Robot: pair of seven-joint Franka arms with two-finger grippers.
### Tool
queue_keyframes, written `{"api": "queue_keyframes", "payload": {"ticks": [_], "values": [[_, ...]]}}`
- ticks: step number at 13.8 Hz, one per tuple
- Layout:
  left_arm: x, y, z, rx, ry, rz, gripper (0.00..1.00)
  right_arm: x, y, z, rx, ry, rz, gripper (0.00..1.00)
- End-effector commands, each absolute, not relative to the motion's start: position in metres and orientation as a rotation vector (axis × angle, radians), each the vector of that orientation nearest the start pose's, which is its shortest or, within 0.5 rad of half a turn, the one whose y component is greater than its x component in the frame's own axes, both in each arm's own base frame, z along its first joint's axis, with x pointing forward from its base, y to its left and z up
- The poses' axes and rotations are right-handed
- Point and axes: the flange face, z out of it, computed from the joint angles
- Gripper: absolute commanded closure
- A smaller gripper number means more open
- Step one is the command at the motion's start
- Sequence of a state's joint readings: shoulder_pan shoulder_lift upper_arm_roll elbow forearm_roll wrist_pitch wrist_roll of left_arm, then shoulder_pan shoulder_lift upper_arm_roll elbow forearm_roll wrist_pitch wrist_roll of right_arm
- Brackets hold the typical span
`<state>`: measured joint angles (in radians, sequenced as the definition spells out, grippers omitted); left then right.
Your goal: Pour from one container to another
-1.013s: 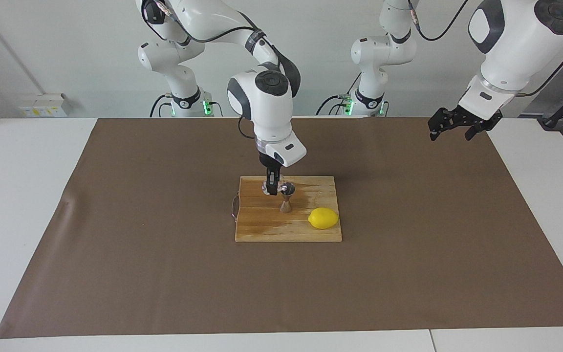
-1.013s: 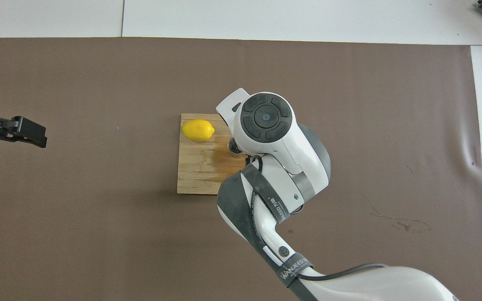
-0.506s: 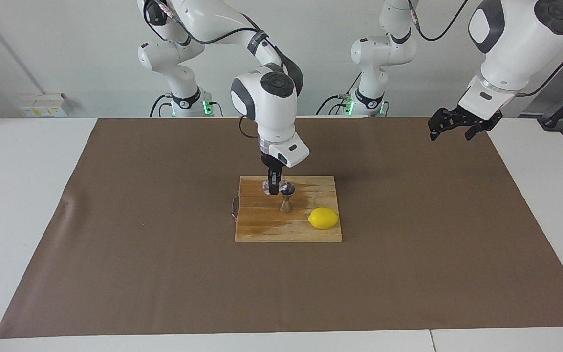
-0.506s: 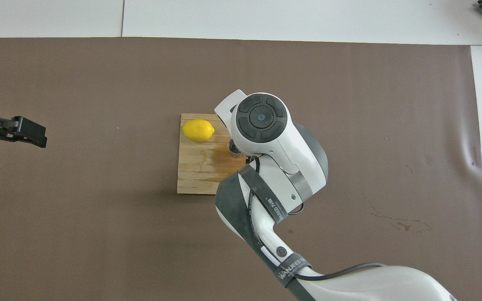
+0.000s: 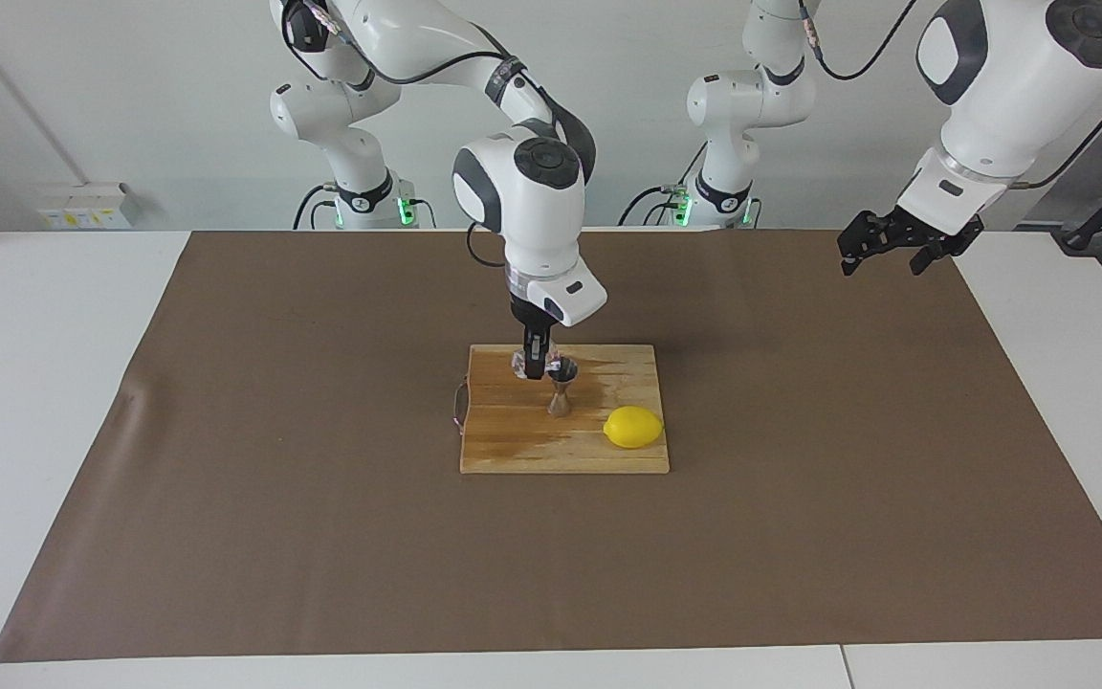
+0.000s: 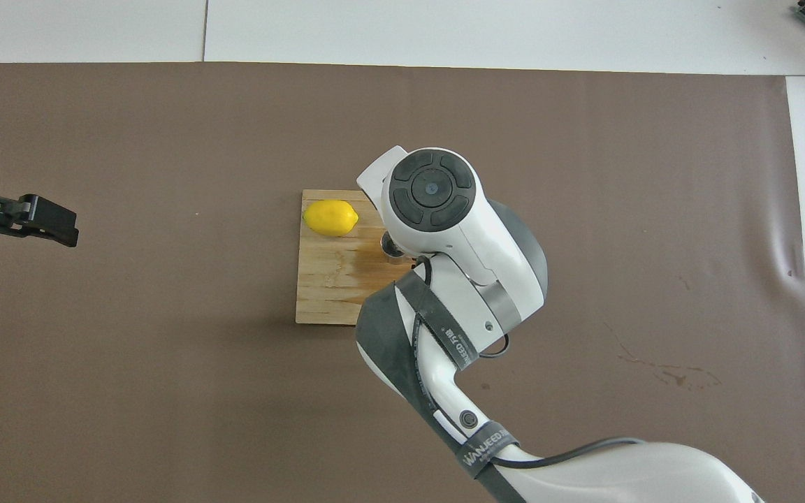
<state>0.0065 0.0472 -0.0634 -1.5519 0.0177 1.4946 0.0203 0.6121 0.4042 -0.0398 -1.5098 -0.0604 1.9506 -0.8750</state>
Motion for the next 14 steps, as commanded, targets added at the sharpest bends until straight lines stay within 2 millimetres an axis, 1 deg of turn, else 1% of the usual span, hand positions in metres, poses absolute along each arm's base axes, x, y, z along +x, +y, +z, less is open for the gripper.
{"api": "queue_keyframes", "payload": {"ticks": [1, 3, 14], "values": [[0.55, -0.0266, 0.6024, -3.111, 0.121, 0.15, 0.0, 0.5773, 0.3749, 0.4354, -2.403, -2.179, -0.007, 1.0], [0.55, -0.0266, 0.6024, -3.111, 0.121, 0.15, 0.0, 0.5753, 0.38, 0.4361, -2.395, -2.189, -0.01, 1.0], [0.55, -0.0266, 0.6024, -3.111, 0.121, 0.15, 0.0, 0.5766, 0.3797, 0.4344, -2.399, -2.202, 0.003, 1.0]]}}
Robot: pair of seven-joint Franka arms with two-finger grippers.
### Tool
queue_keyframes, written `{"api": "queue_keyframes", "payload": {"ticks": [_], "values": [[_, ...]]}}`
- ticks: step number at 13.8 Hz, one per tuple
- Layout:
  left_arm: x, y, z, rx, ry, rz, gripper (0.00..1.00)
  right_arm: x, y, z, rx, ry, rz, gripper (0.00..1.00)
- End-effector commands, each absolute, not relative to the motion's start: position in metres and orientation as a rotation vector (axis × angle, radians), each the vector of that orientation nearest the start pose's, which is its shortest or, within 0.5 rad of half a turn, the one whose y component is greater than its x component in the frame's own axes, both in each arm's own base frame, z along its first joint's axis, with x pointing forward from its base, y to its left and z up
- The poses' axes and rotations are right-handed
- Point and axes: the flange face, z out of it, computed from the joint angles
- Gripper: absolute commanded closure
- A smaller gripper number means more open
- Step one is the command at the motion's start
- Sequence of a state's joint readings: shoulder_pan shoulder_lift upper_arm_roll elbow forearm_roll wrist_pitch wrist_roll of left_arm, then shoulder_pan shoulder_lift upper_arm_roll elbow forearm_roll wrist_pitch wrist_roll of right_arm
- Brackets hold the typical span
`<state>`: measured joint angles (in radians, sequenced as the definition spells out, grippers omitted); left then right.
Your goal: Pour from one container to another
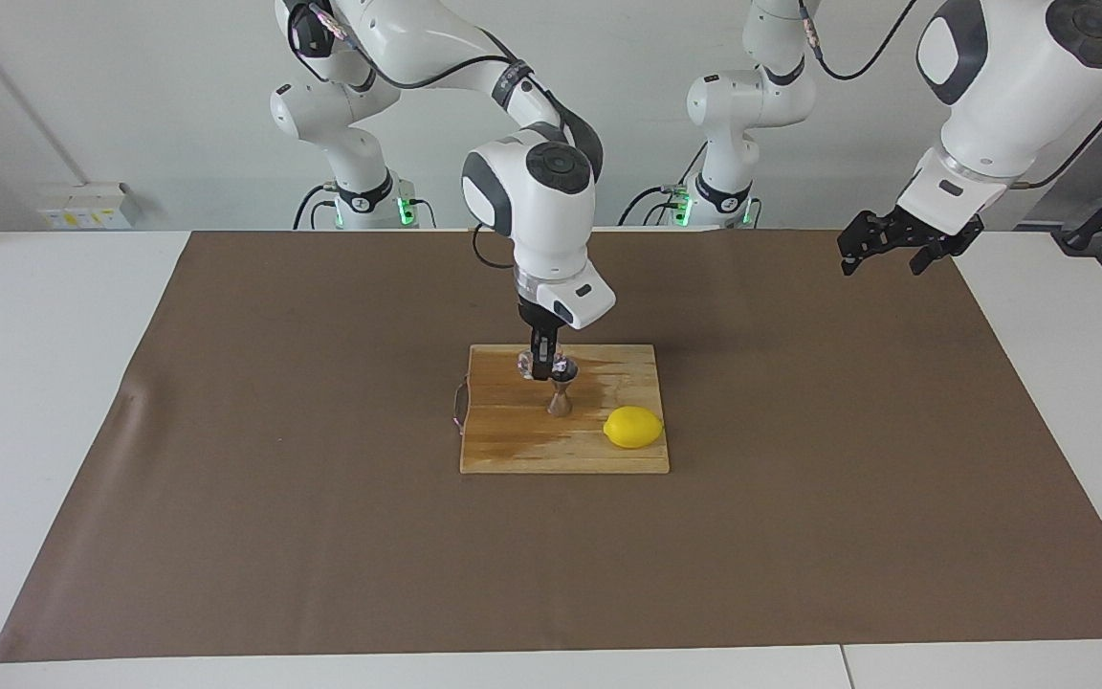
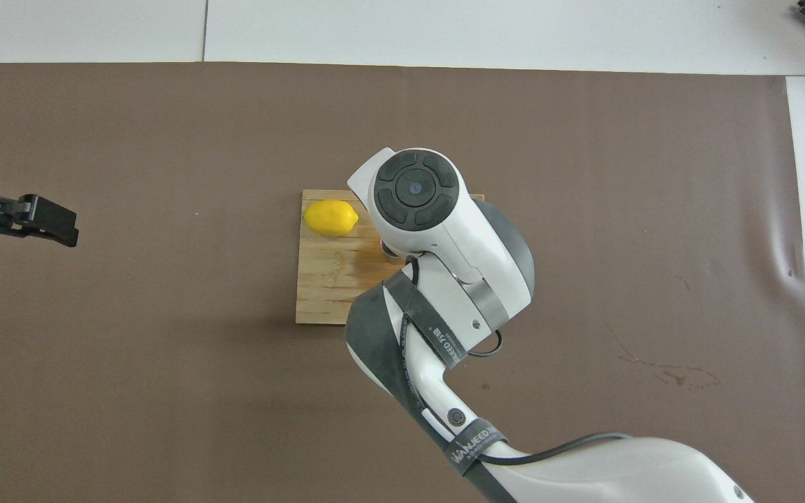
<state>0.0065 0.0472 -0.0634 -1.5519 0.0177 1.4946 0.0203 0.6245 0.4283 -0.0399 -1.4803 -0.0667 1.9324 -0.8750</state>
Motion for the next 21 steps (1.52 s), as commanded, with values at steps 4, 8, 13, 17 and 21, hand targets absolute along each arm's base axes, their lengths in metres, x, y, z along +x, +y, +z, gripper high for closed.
{"api": "queue_keyframes", "payload": {"ticks": [4, 8, 13, 17, 21], "values": [[0.55, -0.027, 0.602, -3.111, 0.121, 0.15, 0.0, 0.577, 0.381, 0.435, -2.399, -2.197, -0.018, 1.0], [0.55, -0.027, 0.602, -3.111, 0.121, 0.15, 0.0, 0.582, 0.376, 0.444, -2.416, -2.147, -0.077, 1.0], [0.55, -0.027, 0.602, -3.111, 0.121, 0.15, 0.0, 0.593, 0.358, 0.448, -2.422, -2.017, -0.142, 1.0], [0.55, -0.027, 0.602, -3.111, 0.121, 0.15, 0.0, 0.598, 0.335, 0.46, -2.411, -1.896, -0.337, 1.0], [0.55, -0.027, 0.601, -3.11, 0.121, 0.155, 0.0, 0.605, 0.255, 0.452, -2.312, -1.776, -0.523, 1.0]]}}
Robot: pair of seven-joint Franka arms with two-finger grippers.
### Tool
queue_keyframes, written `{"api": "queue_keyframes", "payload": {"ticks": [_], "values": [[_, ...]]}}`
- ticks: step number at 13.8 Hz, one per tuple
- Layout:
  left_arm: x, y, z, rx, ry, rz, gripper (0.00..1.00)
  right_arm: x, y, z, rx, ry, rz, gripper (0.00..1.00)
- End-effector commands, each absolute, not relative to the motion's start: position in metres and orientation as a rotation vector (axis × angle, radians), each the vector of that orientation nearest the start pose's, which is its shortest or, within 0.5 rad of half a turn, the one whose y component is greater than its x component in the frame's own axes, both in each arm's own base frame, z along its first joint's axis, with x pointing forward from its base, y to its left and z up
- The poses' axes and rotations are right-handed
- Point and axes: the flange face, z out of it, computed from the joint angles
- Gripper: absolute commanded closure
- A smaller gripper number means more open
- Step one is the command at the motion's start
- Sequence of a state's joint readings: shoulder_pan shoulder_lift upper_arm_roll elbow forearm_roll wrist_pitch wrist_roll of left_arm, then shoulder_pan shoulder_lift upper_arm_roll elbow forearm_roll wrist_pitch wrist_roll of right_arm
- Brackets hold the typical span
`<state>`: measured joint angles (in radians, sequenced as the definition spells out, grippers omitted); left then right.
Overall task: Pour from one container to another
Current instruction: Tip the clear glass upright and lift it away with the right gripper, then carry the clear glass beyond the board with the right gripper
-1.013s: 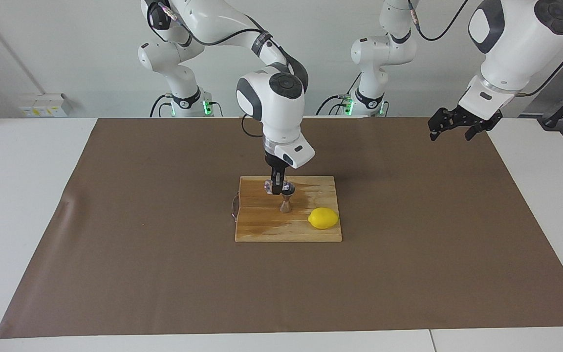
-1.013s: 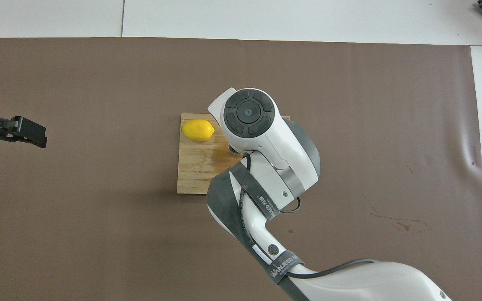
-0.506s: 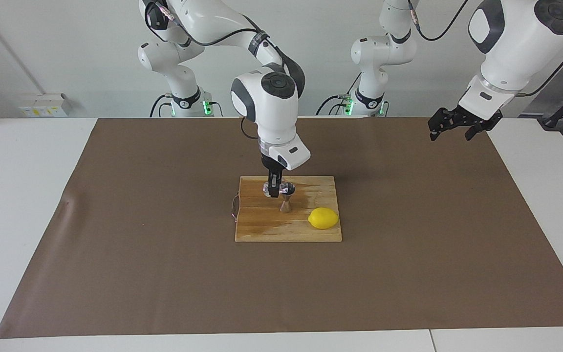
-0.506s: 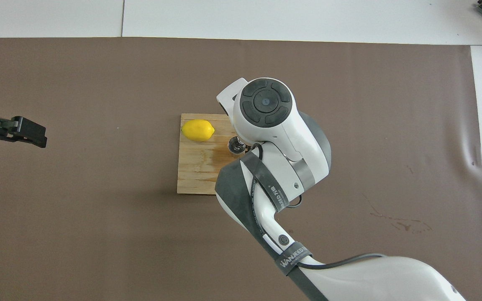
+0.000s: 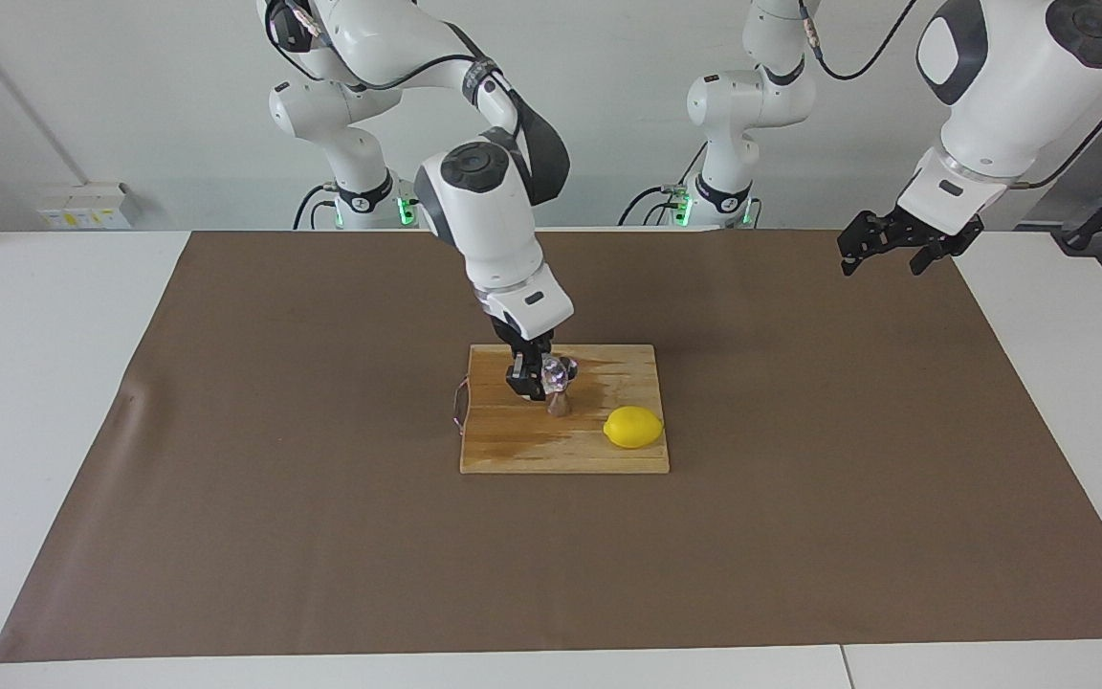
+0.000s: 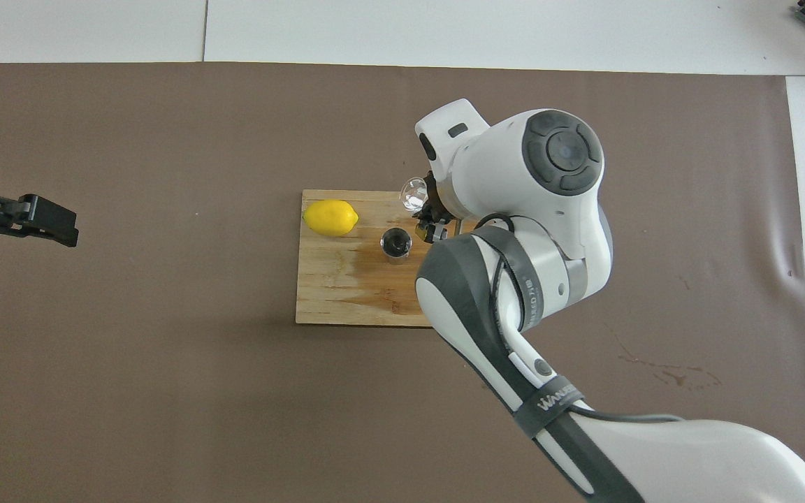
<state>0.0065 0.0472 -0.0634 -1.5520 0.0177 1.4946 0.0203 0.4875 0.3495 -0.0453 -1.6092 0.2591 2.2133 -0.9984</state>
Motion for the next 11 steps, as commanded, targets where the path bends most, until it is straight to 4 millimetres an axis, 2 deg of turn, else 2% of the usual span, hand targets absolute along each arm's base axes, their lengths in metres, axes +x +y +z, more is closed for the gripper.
{"api": "queue_keyframes", "payload": {"ticks": [1, 4, 6, 9, 11], "values": [[0.55, -0.027, 0.602, -3.11, 0.121, 0.15, 0.0, 0.613, 0.224, 0.45, -2.308, -1.768, -0.524, 1.0], [0.55, -0.027, 0.602, -3.111, 0.121, 0.15, 0.0, 0.63, 0.134, 0.438, -2.328, -1.769, -0.531, 1.0], [0.55, -0.027, 0.602, -3.111, 0.121, 0.15, 0.0, 0.633, 0.079, 0.431, -2.308, -1.768, -0.546, 1.0], [0.55, -0.027, 0.602, -3.111, 0.121, 0.15, 0.0, 0.621, 0.008, 0.418, -2.254, -1.718, -0.625, 1.0], [0.55, -0.027, 0.602, -3.111, 0.121, 0.15, 0.0, 0.61, -0.033, 0.41, -2.191, -1.698, -0.676, 1.0]]}}
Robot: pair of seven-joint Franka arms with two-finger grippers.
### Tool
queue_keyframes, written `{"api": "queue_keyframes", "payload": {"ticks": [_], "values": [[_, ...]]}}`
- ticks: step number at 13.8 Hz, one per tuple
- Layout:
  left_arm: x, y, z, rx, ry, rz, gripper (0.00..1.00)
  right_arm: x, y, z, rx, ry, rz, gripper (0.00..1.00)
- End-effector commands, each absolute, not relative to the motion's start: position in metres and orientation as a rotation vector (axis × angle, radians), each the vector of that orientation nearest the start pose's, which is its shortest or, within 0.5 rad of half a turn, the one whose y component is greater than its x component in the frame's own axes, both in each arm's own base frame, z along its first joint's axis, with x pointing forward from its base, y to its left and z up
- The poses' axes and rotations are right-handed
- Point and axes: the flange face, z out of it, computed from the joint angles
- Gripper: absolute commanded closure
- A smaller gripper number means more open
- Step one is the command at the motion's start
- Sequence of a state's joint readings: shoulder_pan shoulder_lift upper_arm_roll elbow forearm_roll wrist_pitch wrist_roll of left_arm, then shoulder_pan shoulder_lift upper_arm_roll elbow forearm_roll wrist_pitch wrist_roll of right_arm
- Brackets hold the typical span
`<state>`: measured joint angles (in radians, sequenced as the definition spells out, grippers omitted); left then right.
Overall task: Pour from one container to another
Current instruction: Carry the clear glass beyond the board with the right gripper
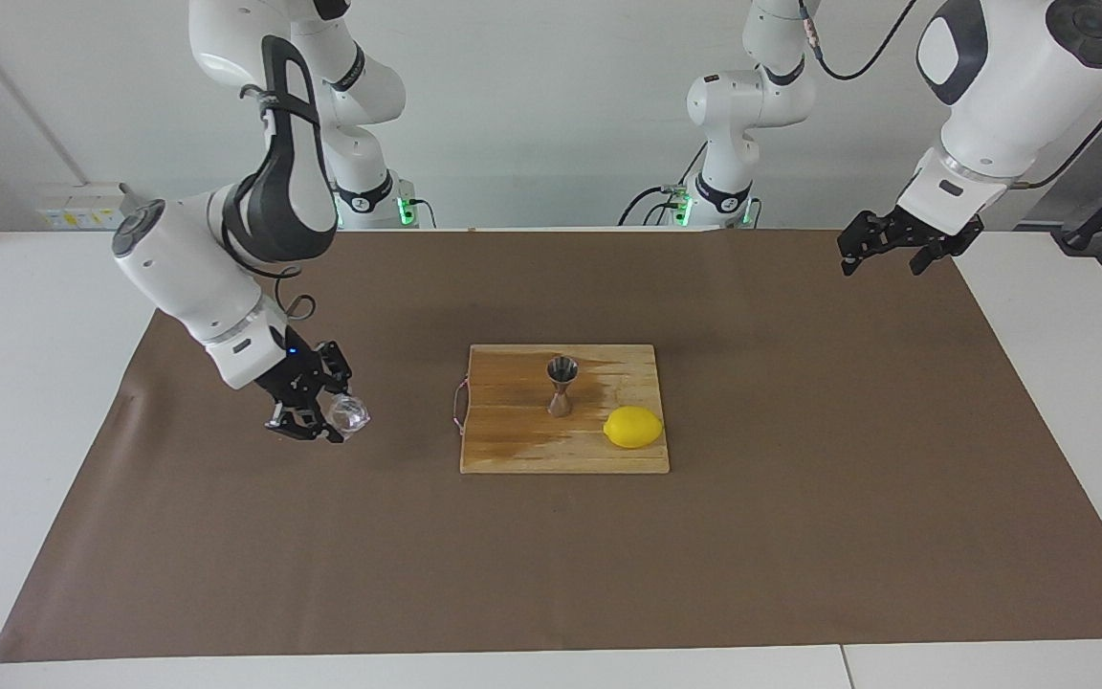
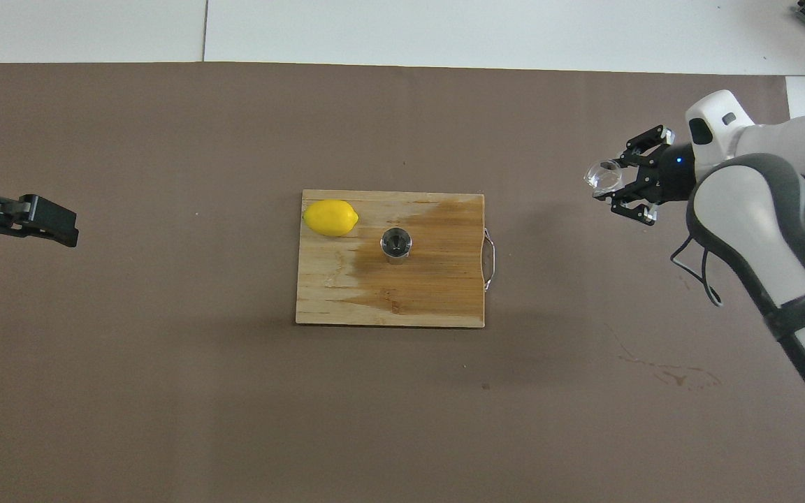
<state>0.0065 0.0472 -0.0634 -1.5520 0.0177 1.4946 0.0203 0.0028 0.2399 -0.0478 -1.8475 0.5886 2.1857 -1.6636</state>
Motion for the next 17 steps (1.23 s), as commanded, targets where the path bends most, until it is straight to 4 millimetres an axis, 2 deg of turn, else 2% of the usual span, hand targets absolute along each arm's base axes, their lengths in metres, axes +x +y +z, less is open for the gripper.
{"api": "queue_keyframes", "payload": {"ticks": [1, 2, 3, 5, 7, 9, 10, 13, 17], "values": [[0.55, -0.027, 0.602, -3.11, 0.121, 0.152, 0.0, 0.605, -0.054, 0.403, -2.179, -1.666, -0.689, 1.0], [0.55, -0.027, 0.602, -3.111, 0.121, 0.15, 0.0, 0.6, -0.078, 0.398, -2.16, -1.638, -0.714, 1.0], [0.55, -0.027, 0.602, -3.111, 0.121, 0.15, 0.0, 0.596, -0.093, 0.391, -2.136, -1.628, -0.73, 1.0], [0.55, -0.027, 0.602, -3.11, 0.121, 0.152, 0.0, 0.585, -0.121, 0.36, -2.095, -1.59, -0.74, 1.0], [0.55, -0.027, 0.602, -3.111, 0.121, 0.15, 0.0, 0.58, -0.139, 0.329, -2.044, -1.531, -0.783, 1.0], [0.55, -0.027, 0.602, -3.11, 0.121, 0.152, 0.0, 0.578, -0.145, 0.296, -1.991, -1.514, -0.813, 1.0], [0.55, -0.027, 0.602, -3.111, 0.121, 0.15, 0.0, 0.578, -0.146, 0.287, -1.976, -1.514, -0.826, 1.0], [0.55, -0.027, 0.602, -3.111, 0.121, 0.15, 0.0, 0.571, -0.16, 0.272, -1.958, -1.491, -0.836, 1.0], [0.55, -0.027, 0.602, -3.11, 0.121, 0.152, 0.0, 0.562, -0.168, 0.271, -1.905, -1.464, -0.853, 1.0]]}}
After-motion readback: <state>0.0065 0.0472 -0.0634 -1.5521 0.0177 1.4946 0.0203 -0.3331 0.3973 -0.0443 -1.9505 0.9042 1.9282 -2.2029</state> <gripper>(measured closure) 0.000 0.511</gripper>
